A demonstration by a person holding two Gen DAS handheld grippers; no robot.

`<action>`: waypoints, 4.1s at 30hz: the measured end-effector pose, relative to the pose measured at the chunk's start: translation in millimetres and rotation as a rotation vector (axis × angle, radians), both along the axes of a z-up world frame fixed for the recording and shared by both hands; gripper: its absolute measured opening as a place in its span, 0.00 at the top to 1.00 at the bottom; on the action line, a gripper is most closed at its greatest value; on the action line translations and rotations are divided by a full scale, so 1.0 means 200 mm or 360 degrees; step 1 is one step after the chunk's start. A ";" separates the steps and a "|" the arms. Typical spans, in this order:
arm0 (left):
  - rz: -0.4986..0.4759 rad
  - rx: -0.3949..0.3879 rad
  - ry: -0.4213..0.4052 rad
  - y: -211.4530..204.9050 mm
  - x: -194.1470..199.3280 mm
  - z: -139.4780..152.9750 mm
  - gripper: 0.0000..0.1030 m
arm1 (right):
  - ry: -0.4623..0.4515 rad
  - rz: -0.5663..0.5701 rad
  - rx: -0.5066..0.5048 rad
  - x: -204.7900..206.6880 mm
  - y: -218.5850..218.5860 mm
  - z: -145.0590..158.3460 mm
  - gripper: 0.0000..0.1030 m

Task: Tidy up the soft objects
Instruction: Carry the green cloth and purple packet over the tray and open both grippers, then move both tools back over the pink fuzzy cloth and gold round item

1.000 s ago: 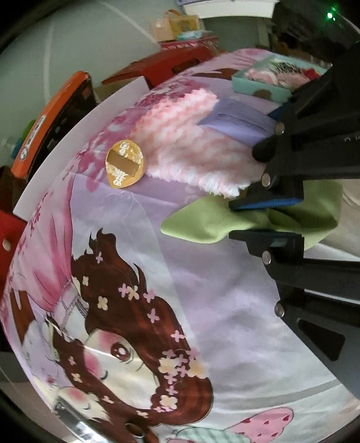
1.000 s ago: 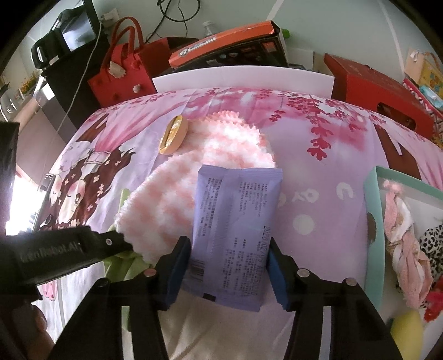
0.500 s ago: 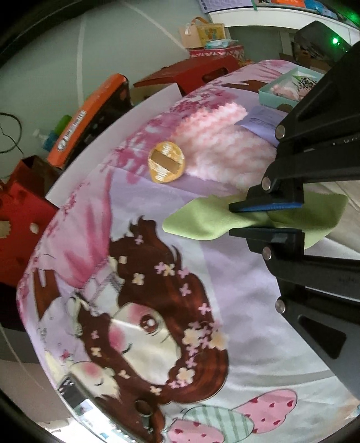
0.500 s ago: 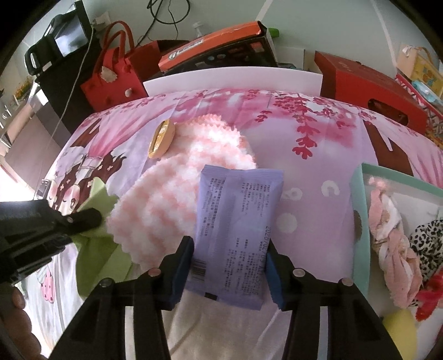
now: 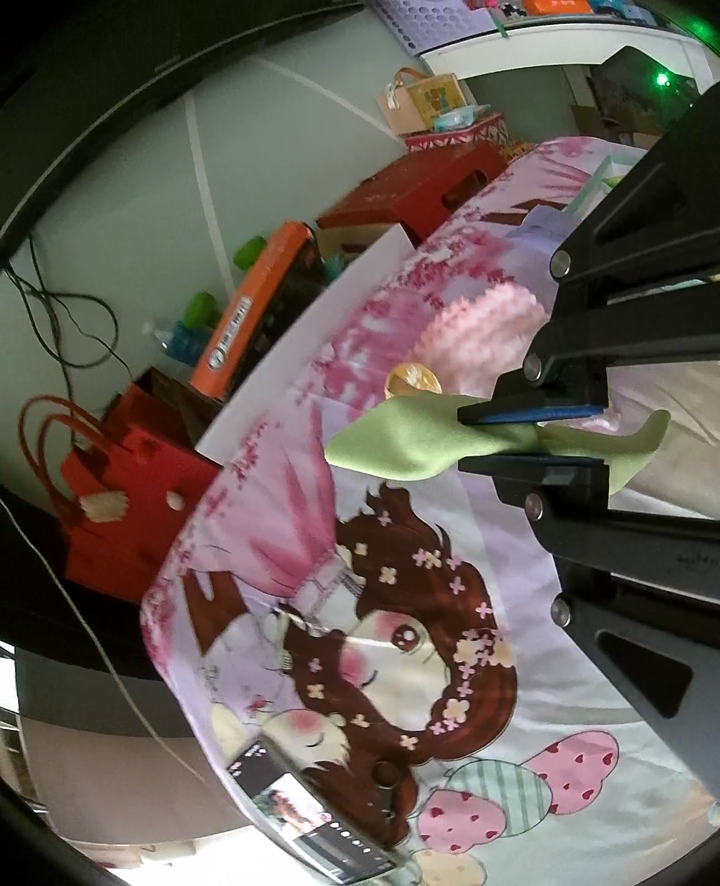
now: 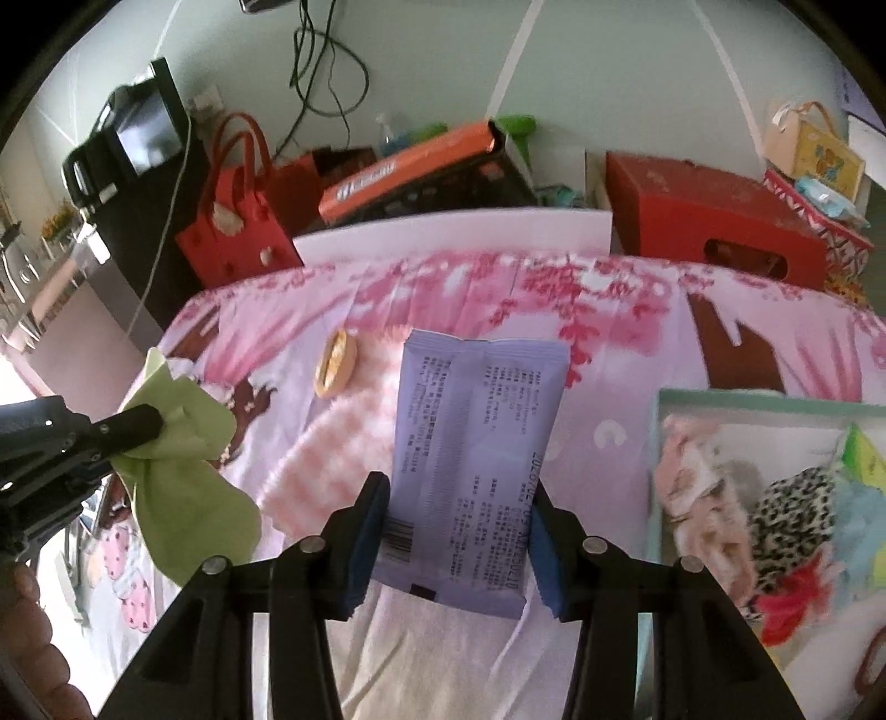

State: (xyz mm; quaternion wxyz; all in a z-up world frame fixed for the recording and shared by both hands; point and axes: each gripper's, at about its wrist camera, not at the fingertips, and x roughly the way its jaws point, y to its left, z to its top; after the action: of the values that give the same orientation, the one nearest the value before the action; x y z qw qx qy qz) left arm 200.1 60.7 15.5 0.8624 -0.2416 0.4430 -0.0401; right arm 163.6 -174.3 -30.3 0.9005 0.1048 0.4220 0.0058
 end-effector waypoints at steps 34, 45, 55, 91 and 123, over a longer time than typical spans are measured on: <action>-0.0950 -0.0100 -0.0443 -0.90 -0.28 0.25 0.91 | 0.0180 -0.0834 -0.0004 -0.46 -0.93 0.16 0.51; -0.1333 -0.0226 -0.0483 -1.21 -0.43 0.21 0.91 | 0.0223 -0.1072 0.0027 -0.66 -1.18 0.13 0.51; -0.1401 -0.0095 -0.0365 -1.38 -0.42 0.06 0.91 | 0.0269 -0.1059 0.0042 -0.67 -1.21 0.09 0.50; -0.1110 0.0297 -0.0143 -1.27 -0.27 -0.10 0.13 | 0.0405 -0.0941 0.0006 -0.57 -1.14 -0.02 0.08; -0.0783 0.0475 0.0054 -0.99 -0.16 -0.14 0.03 | 0.0322 -0.0783 -0.0062 -0.47 -0.96 0.05 0.01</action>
State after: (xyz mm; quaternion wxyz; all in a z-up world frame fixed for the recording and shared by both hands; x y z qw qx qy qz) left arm 168.0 -138.2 -12.8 0.8453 0.0021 0.5036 -0.1786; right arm 69.9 -366.3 -19.6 0.8299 0.1871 0.4717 -0.2319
